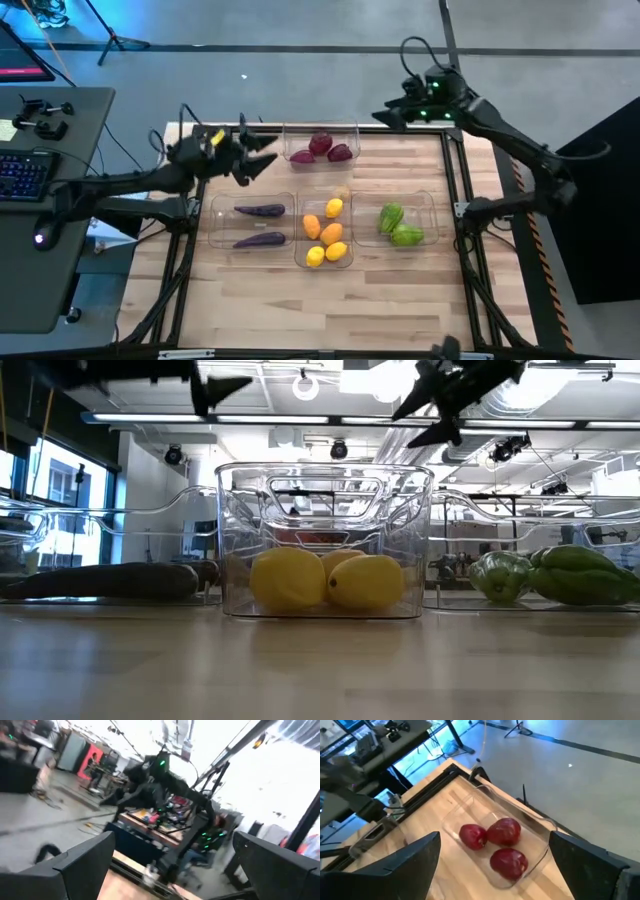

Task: Sort produce into baskets
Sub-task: Return to Home Position

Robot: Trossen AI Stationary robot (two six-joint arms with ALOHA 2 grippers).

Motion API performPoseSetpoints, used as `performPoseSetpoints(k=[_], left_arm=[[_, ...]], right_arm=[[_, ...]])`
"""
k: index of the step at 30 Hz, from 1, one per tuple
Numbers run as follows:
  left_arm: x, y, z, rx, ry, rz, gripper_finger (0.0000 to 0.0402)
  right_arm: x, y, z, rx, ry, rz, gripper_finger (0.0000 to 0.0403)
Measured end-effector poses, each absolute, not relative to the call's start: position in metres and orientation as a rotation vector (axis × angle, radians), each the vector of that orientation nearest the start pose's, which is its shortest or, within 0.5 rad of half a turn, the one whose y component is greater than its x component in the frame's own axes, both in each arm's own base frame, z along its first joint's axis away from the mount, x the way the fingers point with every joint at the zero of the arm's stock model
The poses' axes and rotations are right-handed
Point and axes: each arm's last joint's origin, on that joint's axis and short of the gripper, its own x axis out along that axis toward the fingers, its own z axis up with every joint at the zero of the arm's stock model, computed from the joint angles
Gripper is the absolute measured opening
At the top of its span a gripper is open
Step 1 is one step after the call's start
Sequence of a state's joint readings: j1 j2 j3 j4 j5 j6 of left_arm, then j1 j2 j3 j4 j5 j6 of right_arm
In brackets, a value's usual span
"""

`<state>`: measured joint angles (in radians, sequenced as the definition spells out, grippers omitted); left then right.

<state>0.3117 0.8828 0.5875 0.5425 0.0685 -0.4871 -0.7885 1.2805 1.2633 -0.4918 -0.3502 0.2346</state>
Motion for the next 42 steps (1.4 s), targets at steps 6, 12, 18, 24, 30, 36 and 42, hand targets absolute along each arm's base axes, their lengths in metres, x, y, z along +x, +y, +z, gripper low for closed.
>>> performPoseSetpoints(k=[6,12,18,24,30,36,42], left_arm=[[0.166,0.045,0.272,-0.477,-0.411,0.101,0.0394],[0.137,0.038,0.244,-0.504,-0.441,0.125,0.0394],[0.117,0.033,0.217,-0.529,-0.461,0.136,0.0394],[0.111,0.032,0.202,-0.563,-0.42,0.175,0.0394],[0.112,0.027,0.201,-0.558,-0.391,0.157,0.0394],[0.113,0.022,0.201,-0.57,-0.383,0.125,0.0394],[0.113,0.021,0.201,-0.659,-0.382,0.087,0.0394]], right_arm=[[0.178,-0.165,0.381,0.517,0.372,-0.483,0.0362],[0.172,-0.147,0.385,0.566,0.397,-0.458,0.0362],[0.176,-0.121,0.395,0.574,0.363,-0.389,0.0362],[0.172,-0.096,0.402,0.63,0.34,-0.428,0.0362],[0.163,-0.071,0.404,0.647,0.373,-0.399,0.0362],[0.141,-0.04,0.407,0.598,0.422,-0.351,0.0362],[0.104,-0.01,0.384,0.575,0.322,-0.251,0.0362]])
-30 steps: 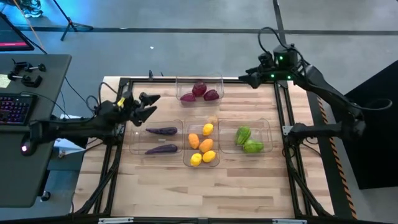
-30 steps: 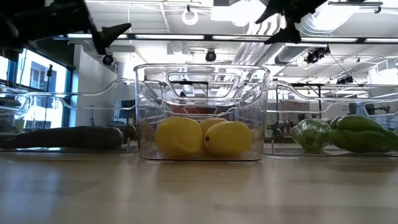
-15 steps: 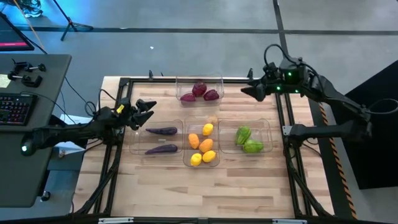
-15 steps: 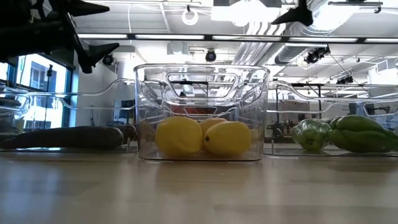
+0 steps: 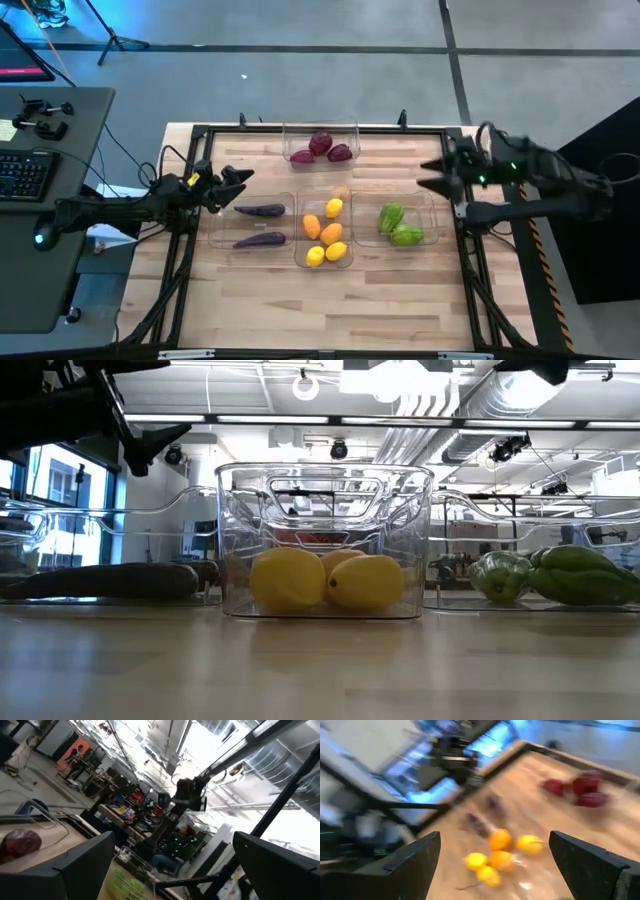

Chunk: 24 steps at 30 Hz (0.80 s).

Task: Sort produce into baskets
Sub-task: Return to Home Position

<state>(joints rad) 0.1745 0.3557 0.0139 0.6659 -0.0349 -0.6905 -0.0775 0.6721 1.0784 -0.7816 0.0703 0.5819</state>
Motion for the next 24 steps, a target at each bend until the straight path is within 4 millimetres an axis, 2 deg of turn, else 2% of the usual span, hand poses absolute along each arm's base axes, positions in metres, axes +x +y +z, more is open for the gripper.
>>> performPoseSetpoints(k=[5,11,16,24], left_arm=[[0.114,0.021,0.2,-0.673,-0.372,0.089,0.0394],[0.114,0.021,0.198,-0.675,-0.359,0.094,0.0394],[0.114,0.021,0.198,-0.675,-0.358,0.094,0.0394],[0.114,0.021,0.198,-0.675,-0.358,0.094,0.0394]], right_arm=[[0.095,0.002,0.33,0.557,0.074,-0.045,0.0362],[0.093,0.004,0.273,0.506,-0.093,0.029,0.0362],[0.09,0.004,0.241,0.428,-0.098,0.036,0.0362],[0.093,0.005,0.202,0.434,-0.108,0.043,0.0362]])
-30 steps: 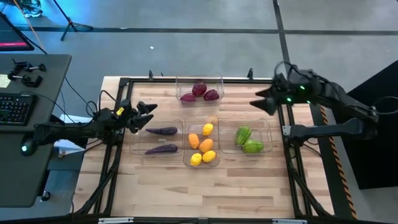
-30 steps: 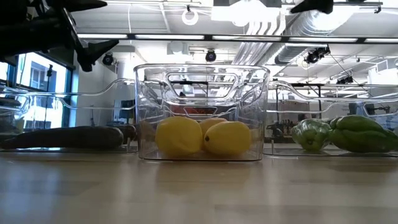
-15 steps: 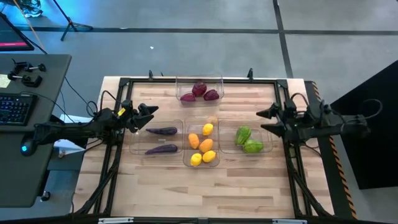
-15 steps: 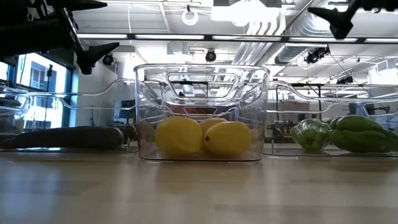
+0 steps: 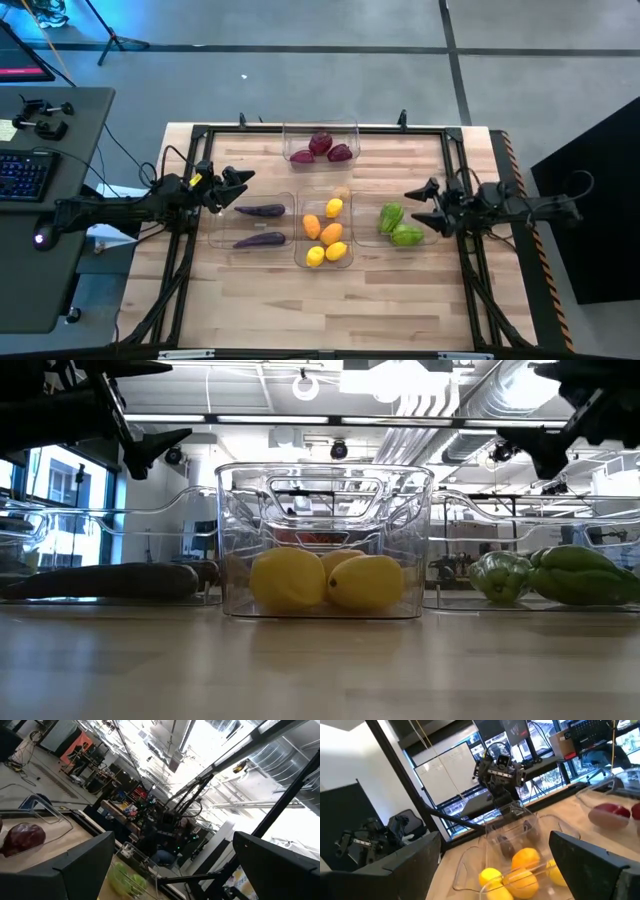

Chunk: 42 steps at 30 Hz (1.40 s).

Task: Sort produce into baskets
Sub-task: Return to Home Position

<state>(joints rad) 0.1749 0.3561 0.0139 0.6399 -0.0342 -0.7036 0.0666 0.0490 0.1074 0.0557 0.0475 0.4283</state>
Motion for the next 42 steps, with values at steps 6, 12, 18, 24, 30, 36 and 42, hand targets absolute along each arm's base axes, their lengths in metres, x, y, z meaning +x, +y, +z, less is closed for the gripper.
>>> performPoseSetpoints(k=[6,12,18,24,30,36,42], left_arm=[[0.114,0.021,0.198,-0.675,-0.357,0.094,0.0394],[0.114,0.021,0.198,-0.675,-0.355,0.095,0.0394],[0.114,0.021,0.197,-0.677,-0.343,0.1,0.0394],[0.114,0.021,0.197,-0.678,-0.34,0.096,0.0394],[0.104,0.017,0.202,-0.674,-0.388,0.057,0.0394],[0.09,0.015,0.208,-0.665,-0.471,0.026,0.0394],[0.085,0.013,0.212,-0.663,-0.524,-0.008,0.0394]], right_arm=[[0.099,0.005,0.179,0.477,-0.115,0.045,0.0362],[0.1,0.005,0.17,0.523,-0.031,0.009,0.0362],[0.1,0.005,0.165,0.518,0.019,0.01,0.0362],[0.1,0.005,0.165,0.517,0.02,0.01,0.0362],[0.1,0.005,0.165,0.517,0.02,0.01,0.0362],[0.097,0.005,0.169,0.519,-0.025,0.022,0.0362],[0.097,0.005,0.169,0.518,-0.028,0.022,0.0362]])
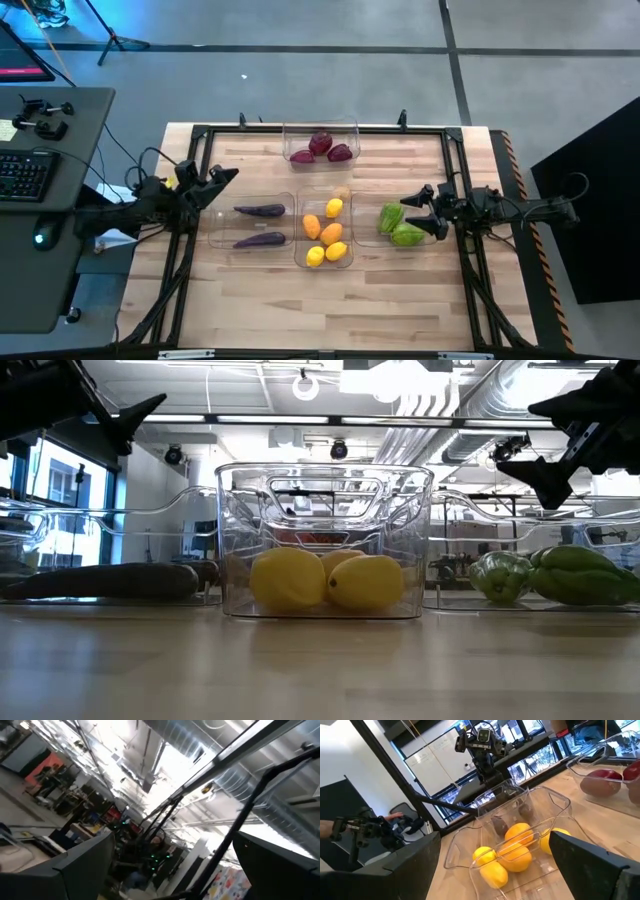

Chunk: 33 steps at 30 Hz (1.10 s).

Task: Sort produce into baskets
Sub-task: Return to Home Position

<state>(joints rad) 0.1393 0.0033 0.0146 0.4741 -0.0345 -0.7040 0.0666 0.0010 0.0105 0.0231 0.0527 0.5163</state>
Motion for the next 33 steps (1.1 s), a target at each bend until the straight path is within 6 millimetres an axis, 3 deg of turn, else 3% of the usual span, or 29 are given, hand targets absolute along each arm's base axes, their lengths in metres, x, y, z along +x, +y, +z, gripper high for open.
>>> performPoseSetpoints(k=[33], left_arm=[[0.0879,0.012,0.2062,-0.674,-0.456,0.006,0.0394]], right_arm=[[0.0979,0.0023,0.1681,0.517,-0.024,-0.008,0.0362]])
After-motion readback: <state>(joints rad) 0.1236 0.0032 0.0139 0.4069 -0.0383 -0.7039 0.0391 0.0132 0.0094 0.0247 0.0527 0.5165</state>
